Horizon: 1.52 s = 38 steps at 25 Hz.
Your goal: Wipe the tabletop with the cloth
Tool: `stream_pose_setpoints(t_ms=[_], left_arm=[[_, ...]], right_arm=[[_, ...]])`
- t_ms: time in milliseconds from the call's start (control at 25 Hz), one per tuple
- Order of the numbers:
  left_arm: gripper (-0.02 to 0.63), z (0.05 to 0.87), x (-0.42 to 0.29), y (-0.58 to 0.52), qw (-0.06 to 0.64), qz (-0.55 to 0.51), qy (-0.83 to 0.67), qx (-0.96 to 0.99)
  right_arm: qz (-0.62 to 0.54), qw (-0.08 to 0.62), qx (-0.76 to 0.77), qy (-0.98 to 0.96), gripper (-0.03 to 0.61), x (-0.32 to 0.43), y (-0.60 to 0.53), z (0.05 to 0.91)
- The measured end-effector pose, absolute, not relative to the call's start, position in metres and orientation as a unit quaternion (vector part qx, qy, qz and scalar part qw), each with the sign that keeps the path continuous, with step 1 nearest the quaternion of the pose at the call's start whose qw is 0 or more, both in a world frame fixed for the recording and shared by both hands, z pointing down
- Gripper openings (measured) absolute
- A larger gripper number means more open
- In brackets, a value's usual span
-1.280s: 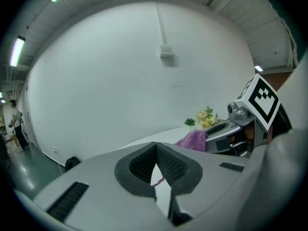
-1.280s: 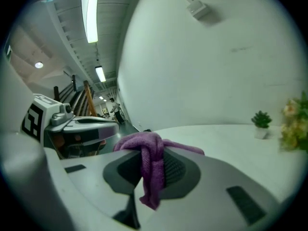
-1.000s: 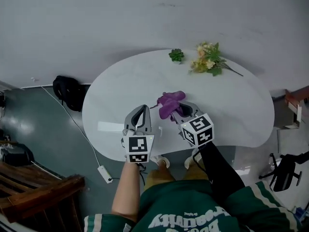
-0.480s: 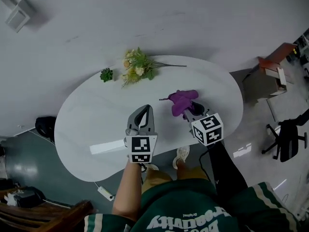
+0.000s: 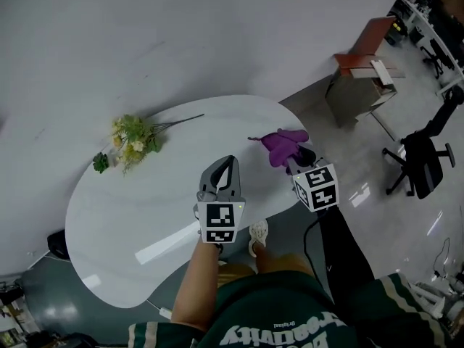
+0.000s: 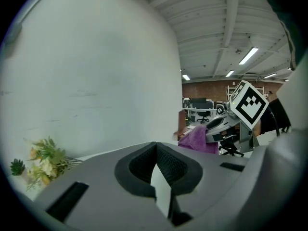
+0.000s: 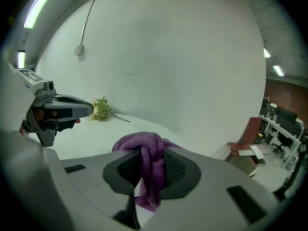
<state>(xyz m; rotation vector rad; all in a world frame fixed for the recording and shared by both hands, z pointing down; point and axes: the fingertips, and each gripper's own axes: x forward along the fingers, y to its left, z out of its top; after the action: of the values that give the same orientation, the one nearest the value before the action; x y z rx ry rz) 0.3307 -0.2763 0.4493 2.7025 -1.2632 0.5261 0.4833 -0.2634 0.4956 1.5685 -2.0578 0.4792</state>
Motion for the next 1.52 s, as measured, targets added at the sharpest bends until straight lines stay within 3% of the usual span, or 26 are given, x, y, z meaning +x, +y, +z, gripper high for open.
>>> stream_pose_setpoints(t_ms=[160, 320, 360, 480, 520, 600, 720, 1520], left_arm=[[0.000, 0.452, 0.386, -0.274, 0.061, 0.175, -0.379, 0.907], [0.000, 0.455, 0.414, -0.273, 0.062, 0.179, -0.355, 0.915], [0.000, 0.456, 0.416, -0.272, 0.062, 0.181, -0.352, 0.916], [0.000, 0.459, 0.414, -0.273, 0.061, 0.191, -0.351, 0.915], [0.000, 0.460, 0.410, -0.273, 0.061, 0.194, -0.354, 0.913], [0.000, 0.461, 0.402, -0.275, 0.061, 0.199, -0.361, 0.909], [0.000, 0.463, 0.388, -0.279, 0.062, 0.203, -0.373, 0.903], [0.000, 0.483, 0.248, -0.243, 0.102, 0.195, -0.458, 0.862]], right_arm=[[0.190, 0.298, 0.611, -0.708, 0.078, 0.544, -0.256, 0.513], [0.199, 0.306, 0.608, -0.705, 0.092, 0.558, -0.262, 0.528], [0.206, 0.300, 0.602, -0.710, 0.110, 0.556, -0.264, 0.531], [0.237, 0.306, 0.573, -0.723, 0.277, 0.544, -0.269, 0.553], [0.240, 0.323, 0.565, -0.720, 0.279, 0.542, -0.271, 0.564], [0.240, 0.352, 0.558, -0.712, 0.254, 0.543, -0.273, 0.587], [0.235, 0.349, 0.572, -0.704, 0.094, 0.550, -0.277, 0.595], [0.246, 0.336, 0.575, -0.705, 0.078, 0.479, -0.241, 0.591]])
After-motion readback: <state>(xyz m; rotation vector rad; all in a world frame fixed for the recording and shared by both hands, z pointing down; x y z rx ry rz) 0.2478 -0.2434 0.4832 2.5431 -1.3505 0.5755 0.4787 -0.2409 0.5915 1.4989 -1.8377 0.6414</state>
